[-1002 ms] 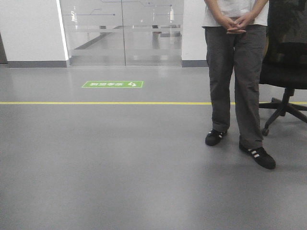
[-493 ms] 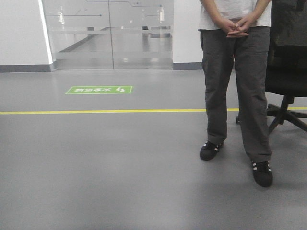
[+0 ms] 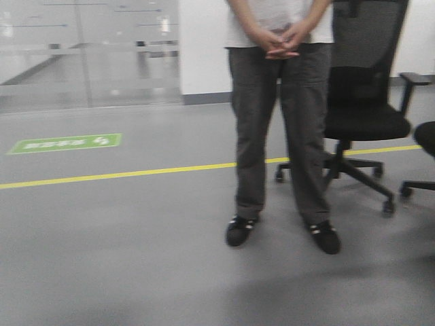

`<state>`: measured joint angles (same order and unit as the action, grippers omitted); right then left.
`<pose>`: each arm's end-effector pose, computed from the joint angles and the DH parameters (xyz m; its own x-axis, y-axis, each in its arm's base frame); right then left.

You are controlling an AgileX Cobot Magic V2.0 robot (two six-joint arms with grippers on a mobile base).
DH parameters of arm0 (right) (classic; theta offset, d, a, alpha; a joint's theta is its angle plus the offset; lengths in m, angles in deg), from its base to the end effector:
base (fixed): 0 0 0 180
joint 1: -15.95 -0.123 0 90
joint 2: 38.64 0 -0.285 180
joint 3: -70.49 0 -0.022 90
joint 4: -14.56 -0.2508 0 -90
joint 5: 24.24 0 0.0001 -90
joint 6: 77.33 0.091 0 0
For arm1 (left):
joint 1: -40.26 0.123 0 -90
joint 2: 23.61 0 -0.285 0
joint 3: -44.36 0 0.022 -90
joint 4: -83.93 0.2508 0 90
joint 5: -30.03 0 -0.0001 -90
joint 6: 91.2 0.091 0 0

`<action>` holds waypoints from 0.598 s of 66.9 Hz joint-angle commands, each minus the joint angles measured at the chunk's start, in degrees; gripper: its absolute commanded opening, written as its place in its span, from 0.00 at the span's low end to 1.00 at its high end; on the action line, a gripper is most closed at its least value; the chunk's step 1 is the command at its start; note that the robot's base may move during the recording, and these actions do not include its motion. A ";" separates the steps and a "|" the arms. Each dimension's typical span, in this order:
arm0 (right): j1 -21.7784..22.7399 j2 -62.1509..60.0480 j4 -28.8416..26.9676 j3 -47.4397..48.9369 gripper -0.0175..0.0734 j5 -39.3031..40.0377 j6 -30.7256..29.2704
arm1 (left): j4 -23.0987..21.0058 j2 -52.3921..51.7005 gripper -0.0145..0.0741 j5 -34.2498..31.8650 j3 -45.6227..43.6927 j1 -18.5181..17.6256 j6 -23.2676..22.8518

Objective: Fetch blue bin and place on conveyor start
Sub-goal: 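Hold the bin with both grippers while the base drives to the conveyor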

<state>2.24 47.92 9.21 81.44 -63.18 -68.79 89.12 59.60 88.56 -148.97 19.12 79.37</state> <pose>0.2931 0.0770 0.4535 -0.4554 0.1149 -0.8829 -0.1930 0.9553 0.2239 0.2500 -0.0892 0.4566 -0.6096 0.1107 -0.7849 0.2334 0.9714 -0.0443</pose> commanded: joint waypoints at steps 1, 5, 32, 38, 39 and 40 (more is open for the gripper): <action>0.37 0.91 1.86 0.35 0.02 10.04 1.26 | -4.44 -1.29 0.04 -0.06 -0.43 -0.84 1.23; 0.37 1.29 1.86 0.35 0.02 11.65 1.26 | -4.17 -1.29 0.04 -0.06 -0.43 -0.84 1.23; 0.37 1.91 1.86 0.35 0.02 12.60 1.26 | -3.23 -1.29 0.04 -0.06 -0.43 -0.84 1.23; 0.37 1.91 1.86 0.35 0.02 12.60 1.26 | -3.12 -1.29 0.04 -0.06 -0.43 -0.84 1.23; 0.37 1.91 1.86 0.35 0.02 12.60 1.26 | -2.80 -1.29 0.04 -0.06 -0.43 -0.84 1.23; 0.37 1.91 1.86 0.35 0.02 12.60 1.26 | -2.62 -1.29 0.04 -0.06 -0.43 -0.84 1.23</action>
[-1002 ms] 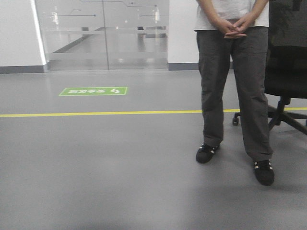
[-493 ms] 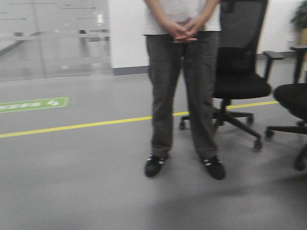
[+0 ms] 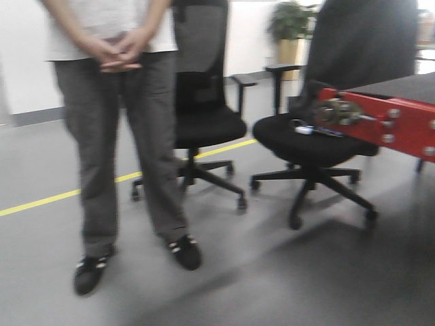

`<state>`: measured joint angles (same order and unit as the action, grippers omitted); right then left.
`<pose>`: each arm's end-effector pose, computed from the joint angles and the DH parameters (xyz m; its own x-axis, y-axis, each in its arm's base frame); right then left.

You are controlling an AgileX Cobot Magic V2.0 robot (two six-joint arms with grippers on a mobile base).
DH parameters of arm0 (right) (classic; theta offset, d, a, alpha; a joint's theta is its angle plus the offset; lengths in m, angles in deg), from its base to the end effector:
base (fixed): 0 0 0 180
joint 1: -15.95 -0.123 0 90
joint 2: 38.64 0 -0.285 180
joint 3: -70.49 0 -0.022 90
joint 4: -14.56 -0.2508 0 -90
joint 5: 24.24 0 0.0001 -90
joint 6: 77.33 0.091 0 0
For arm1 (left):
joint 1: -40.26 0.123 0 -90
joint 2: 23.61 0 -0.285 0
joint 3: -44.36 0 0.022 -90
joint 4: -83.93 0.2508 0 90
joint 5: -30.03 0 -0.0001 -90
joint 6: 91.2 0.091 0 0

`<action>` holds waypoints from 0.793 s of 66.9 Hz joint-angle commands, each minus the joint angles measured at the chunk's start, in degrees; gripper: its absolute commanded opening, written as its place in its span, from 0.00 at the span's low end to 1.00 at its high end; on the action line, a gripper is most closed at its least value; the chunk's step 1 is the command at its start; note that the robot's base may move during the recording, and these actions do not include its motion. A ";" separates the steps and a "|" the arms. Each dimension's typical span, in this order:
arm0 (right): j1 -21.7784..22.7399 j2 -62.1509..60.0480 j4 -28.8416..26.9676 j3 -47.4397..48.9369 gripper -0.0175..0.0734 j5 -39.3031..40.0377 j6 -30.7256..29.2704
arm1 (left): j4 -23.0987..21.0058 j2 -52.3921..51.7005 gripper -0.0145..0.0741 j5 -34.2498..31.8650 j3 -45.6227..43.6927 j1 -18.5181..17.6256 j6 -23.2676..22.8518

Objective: Fetch blue bin and place on conveyor start
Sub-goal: 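Hold the bin with both grippers while the base drives to the conveyor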

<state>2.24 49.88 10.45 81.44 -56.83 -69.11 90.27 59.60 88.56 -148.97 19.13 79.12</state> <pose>0.3083 0.0788 0.4520 -0.3819 0.1151 -0.9170 -0.1988 0.9587 0.2032 0.2506 -0.0876 0.4568 -0.6061 0.1160 -0.7869 0.2241 0.9741 -0.0290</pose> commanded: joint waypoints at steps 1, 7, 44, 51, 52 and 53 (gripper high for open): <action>0.37 -0.05 0.62 0.35 0.02 6.25 1.58 | -3.48 -1.29 0.04 -0.06 -0.43 -0.84 1.47; 0.37 -0.05 0.62 0.35 0.02 6.25 1.58 | -1.77 -1.29 0.04 -0.06 -0.43 -0.84 1.47; 0.37 -0.05 0.62 0.35 0.02 6.25 1.58 | 7.82 -1.29 0.04 -0.06 -0.43 -0.84 1.47; 0.37 -0.05 0.62 0.35 0.02 6.25 1.58 | 8.64 -1.29 0.04 -0.06 -0.43 -0.84 1.47; 0.37 -0.05 0.62 0.35 0.02 6.25 1.58 | 8.64 -1.29 0.04 -0.06 -0.43 -0.84 1.47; 0.37 -0.05 0.62 0.35 0.02 6.25 1.58 | 8.88 -1.29 0.04 -0.06 -0.43 -0.84 1.47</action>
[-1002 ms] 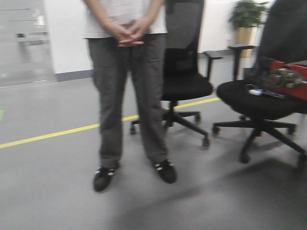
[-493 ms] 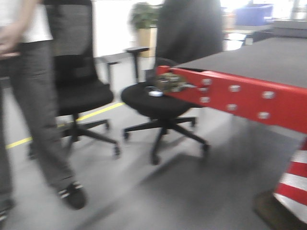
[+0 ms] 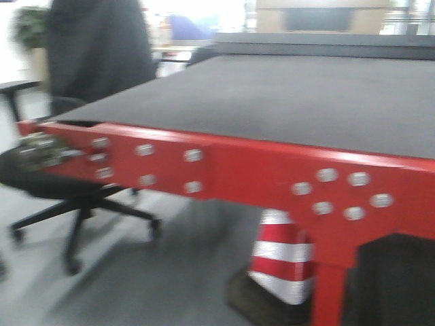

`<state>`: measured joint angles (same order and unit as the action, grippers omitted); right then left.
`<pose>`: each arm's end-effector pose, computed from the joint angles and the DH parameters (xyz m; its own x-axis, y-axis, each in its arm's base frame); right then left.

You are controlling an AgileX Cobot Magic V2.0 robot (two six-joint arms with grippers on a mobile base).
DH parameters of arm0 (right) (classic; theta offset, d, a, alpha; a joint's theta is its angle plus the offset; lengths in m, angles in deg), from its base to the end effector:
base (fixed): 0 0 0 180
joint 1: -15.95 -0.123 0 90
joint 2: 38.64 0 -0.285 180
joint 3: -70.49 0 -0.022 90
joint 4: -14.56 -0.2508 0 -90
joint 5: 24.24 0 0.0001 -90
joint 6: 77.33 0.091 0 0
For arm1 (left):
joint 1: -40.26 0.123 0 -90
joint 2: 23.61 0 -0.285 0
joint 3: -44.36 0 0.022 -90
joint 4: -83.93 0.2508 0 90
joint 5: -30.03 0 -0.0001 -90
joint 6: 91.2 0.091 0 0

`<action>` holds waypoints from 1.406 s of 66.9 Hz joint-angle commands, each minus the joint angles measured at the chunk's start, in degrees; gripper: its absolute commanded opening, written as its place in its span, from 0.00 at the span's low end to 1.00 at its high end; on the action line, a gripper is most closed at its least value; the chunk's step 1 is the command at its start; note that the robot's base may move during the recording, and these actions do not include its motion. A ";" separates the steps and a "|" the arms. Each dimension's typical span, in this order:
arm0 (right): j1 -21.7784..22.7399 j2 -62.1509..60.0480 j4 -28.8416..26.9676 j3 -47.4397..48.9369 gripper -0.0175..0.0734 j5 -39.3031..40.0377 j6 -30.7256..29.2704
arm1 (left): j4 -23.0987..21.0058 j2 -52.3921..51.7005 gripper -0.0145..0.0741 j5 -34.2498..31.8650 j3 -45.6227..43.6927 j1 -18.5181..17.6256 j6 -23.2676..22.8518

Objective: Fetch blue bin and place on conveyor start
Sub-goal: 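Hold the bin with both grippers while the base drives to the conveyor, then carry the held bin over the grey conveyor belt with both grippers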

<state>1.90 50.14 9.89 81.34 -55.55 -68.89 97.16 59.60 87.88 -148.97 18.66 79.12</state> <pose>0.3099 0.0815 0.4520 -0.3714 0.1288 -0.9195 -0.2062 0.9542 0.2169 0.2533 -0.0813 0.4591 -0.5691 0.1784 -0.8027 0.1922 0.9780 0.0811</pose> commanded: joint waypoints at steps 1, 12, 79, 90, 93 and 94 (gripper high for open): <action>0.72 -0.31 1.18 0.45 0.02 4.97 1.36 | 2.08 -1.29 0.04 0.62 -0.43 -0.38 1.47; 0.72 -0.31 1.18 0.45 0.02 4.97 1.36 | 4.58 -1.29 0.04 0.62 -0.43 -0.38 1.47; 0.72 -0.31 1.18 0.45 0.02 4.97 1.36 | 6.70 -1.29 0.04 0.51 -0.43 -0.38 1.47; 0.72 -0.31 1.18 0.45 0.02 4.97 1.36 | 6.70 -1.29 0.04 -1.89 -0.43 -0.38 1.47; 0.72 -0.31 1.18 0.45 0.02 4.97 1.36 | 6.70 -1.29 0.04 -2.55 -0.43 -0.38 1.47; 0.72 -0.31 1.18 0.45 0.02 4.97 1.36 | 6.70 -1.29 0.04 -2.80 -0.43 -0.38 1.47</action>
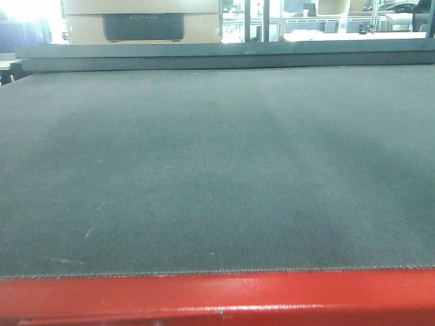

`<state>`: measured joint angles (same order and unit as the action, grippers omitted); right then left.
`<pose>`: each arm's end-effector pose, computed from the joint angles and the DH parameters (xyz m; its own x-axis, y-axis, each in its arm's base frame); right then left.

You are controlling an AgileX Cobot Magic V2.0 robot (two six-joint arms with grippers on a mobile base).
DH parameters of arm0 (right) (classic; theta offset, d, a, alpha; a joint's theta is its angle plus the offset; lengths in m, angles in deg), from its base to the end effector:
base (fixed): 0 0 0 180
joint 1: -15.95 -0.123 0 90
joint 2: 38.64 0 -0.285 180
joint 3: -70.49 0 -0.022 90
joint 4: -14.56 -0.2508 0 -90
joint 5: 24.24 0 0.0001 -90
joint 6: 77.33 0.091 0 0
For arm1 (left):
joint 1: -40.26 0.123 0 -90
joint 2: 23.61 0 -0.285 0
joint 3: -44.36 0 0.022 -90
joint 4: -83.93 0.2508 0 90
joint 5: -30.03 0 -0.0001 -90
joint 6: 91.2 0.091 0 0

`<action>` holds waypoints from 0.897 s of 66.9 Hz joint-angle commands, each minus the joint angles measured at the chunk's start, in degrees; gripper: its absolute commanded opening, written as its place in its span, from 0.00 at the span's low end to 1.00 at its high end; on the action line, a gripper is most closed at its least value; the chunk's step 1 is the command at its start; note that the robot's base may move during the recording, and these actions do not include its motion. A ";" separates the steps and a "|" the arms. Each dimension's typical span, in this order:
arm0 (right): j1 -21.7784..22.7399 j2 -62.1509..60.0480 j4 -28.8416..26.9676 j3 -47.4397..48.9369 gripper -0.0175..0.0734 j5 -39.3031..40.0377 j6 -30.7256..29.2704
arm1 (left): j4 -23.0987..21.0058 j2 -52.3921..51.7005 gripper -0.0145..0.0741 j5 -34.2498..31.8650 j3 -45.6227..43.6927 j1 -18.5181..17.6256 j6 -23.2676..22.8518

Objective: Fetch blue bin and place on conveyor start
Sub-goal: 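Carry the held bin over the grey conveyor belt with both grippers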

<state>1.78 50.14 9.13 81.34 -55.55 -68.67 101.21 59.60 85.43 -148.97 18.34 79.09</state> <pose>0.3096 0.0828 0.4520 -0.3758 0.1422 -0.9157 -0.2087 0.9498 0.2331 0.2563 -0.0791 0.4635 -0.5183 0.2142 -0.8280 0.1768 0.9741 0.1413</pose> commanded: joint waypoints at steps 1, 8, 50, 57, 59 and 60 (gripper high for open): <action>0.83 -0.31 1.94 0.45 0.02 4.97 1.14 | 2.65 -1.29 0.04 -0.67 -0.43 -0.06 1.51; 0.83 -0.31 1.94 0.45 0.02 4.97 1.14 | 2.65 -1.29 0.04 -2.19 -0.43 -0.06 1.51; 0.83 -0.31 1.94 0.45 0.02 4.97 1.14 | 2.65 -1.29 0.04 -11.91 -0.43 -0.06 1.51; 0.83 -0.31 1.94 0.45 0.02 4.97 1.14 | 2.65 -1.29 0.04 -13.18 -0.43 -0.06 1.51; 0.83 -0.31 1.94 0.45 0.02 4.97 1.14 | 2.55 -1.29 0.04 -13.18 -0.43 -0.06 1.51; 0.83 -0.31 1.94 0.45 0.02 4.97 1.14 | 2.55 -1.29 0.04 -13.18 -0.43 -0.06 1.51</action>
<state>1.89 50.14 9.96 81.34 -54.66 -68.54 103.24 59.51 74.78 -148.97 18.34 79.19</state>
